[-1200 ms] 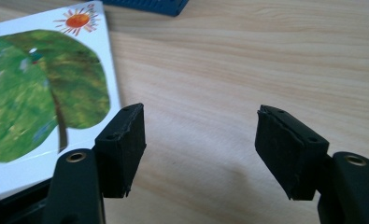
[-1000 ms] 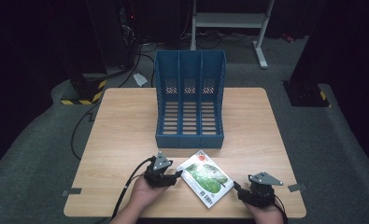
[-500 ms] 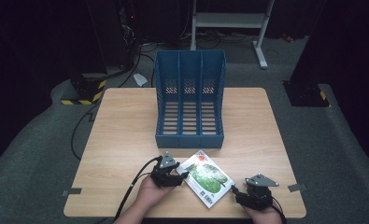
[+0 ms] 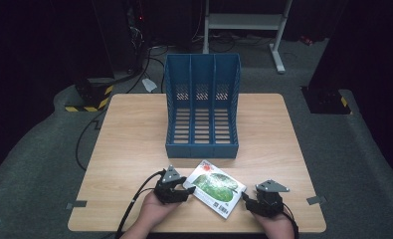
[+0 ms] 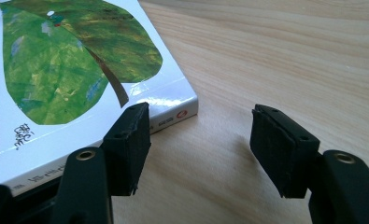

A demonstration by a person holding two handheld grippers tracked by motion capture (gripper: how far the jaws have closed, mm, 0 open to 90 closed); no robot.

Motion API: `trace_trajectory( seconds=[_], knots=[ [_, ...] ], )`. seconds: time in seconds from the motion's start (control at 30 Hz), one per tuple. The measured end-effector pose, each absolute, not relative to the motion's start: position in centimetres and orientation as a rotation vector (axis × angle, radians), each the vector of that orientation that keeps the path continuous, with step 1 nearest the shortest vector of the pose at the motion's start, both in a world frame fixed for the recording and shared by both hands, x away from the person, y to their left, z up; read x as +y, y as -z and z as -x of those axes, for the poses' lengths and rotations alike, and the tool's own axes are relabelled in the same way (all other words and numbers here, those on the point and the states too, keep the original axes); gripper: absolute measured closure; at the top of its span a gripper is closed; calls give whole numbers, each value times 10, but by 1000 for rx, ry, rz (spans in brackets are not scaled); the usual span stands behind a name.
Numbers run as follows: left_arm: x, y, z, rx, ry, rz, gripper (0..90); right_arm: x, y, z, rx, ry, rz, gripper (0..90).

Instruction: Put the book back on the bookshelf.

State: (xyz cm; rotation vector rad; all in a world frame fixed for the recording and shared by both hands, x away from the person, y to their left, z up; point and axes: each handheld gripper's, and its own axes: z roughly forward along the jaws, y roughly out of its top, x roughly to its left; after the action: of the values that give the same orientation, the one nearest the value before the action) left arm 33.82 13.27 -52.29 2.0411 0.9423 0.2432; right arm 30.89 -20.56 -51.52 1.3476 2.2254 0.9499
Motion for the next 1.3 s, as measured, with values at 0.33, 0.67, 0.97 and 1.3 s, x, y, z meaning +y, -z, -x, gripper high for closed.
trace_trajectory(
  seconds=[0.33, 0.67, 0.97, 1.3],
  knots=[
    [153, 523, -324, 980, -231, -2025, 471, -182, 513, -324, 2252, -927, -1313, 400],
    [166, 522, -308, 990, -257, -2049, 499, -161, 511, -336, 2259, -910, -1272, 429],
    [173, 521, -295, 991, -250, -2065, 503, -148, 511, -343, 2257, -905, -1261, 477],
    [197, 519, -294, 1051, -208, -2037, 488, -123, 512, -345, 2266, -919, -1213, 519]
  ],
)
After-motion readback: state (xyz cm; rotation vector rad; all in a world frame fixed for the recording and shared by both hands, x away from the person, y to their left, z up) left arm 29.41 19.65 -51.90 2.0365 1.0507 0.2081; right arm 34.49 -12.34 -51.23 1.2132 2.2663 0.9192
